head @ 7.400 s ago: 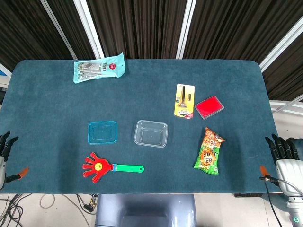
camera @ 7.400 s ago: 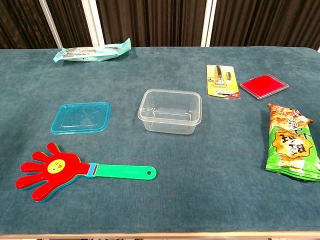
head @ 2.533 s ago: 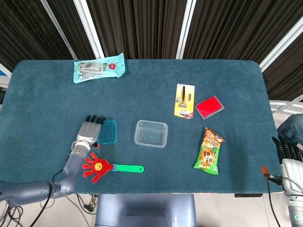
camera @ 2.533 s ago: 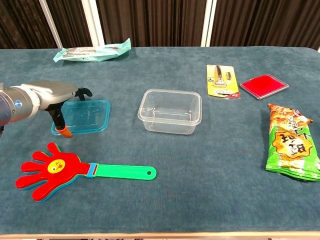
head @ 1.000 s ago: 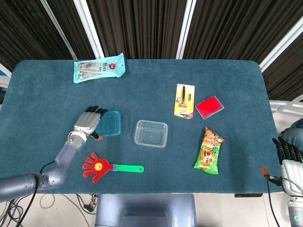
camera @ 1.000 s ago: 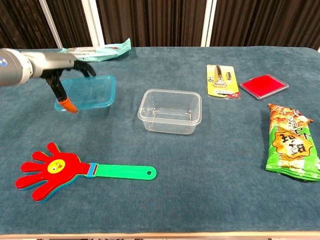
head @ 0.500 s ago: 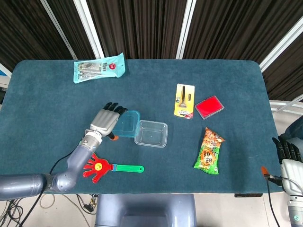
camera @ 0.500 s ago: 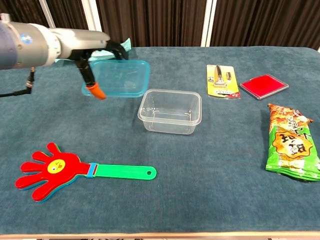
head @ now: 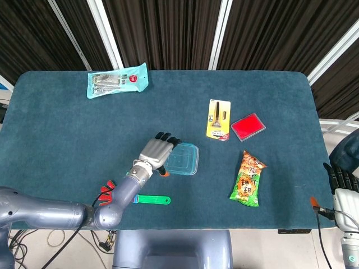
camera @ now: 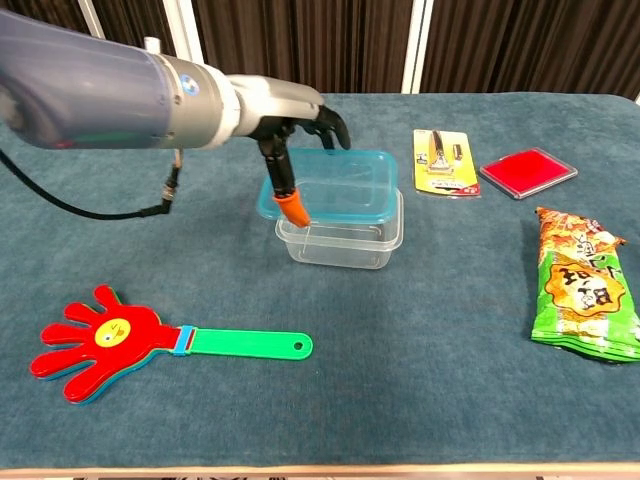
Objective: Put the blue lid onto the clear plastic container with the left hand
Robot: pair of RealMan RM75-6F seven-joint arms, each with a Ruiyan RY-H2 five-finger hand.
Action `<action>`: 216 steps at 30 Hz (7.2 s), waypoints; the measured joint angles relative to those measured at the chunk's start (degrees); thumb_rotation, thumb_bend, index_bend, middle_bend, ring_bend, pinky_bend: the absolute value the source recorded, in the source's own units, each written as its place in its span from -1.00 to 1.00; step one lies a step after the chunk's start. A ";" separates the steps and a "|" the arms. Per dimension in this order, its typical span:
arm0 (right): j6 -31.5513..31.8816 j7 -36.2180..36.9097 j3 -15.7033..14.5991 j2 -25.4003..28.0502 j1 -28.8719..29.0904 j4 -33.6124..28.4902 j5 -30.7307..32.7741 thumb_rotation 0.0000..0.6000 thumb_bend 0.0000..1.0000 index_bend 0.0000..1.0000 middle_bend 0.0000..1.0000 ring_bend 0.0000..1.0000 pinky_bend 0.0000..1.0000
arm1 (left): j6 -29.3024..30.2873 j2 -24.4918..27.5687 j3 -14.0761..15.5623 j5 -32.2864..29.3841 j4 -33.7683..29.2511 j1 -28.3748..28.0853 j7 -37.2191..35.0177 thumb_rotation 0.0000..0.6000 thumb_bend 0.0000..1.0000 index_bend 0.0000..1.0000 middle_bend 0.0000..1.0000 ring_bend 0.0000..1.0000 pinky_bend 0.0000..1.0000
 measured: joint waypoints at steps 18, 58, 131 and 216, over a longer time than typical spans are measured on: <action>-0.42 0.19 -0.15 -0.03 -0.12 0.06 0.50 1.00 -0.33 -1.00 -0.97 -1.00 -1.00 | -2.65 -3.73 3.53 6.46 7.53 -0.41 -4.35 1.00 -0.56 -0.68 -0.63 -0.99 -0.96; -0.48 0.02 0.06 0.08 -0.19 -0.17 1.01 1.00 -0.33 -1.00 -0.97 -1.00 -1.00 | -0.98 -6.45 3.91 1.86 9.27 -3.04 -3.04 1.00 -0.58 -0.71 -0.71 -0.99 -1.00; -0.90 0.71 0.01 0.11 -0.39 -0.18 1.42 1.00 -0.33 -1.00 -0.97 -1.00 -1.00 | -0.65 -9.68 5.51 5.14 14.21 -2.36 -1.92 1.00 -0.62 -0.85 -0.89 -1.00 -1.00; -1.90 -0.11 0.78 0.43 -0.41 -1.47 4.36 1.00 -0.33 -1.00 -0.97 -1.00 -1.00 | -6.04 -23.12 -1.87 25.83 38.02 -4.81 -8.33 1.00 0.13 0.30 0.16 -0.32 -0.59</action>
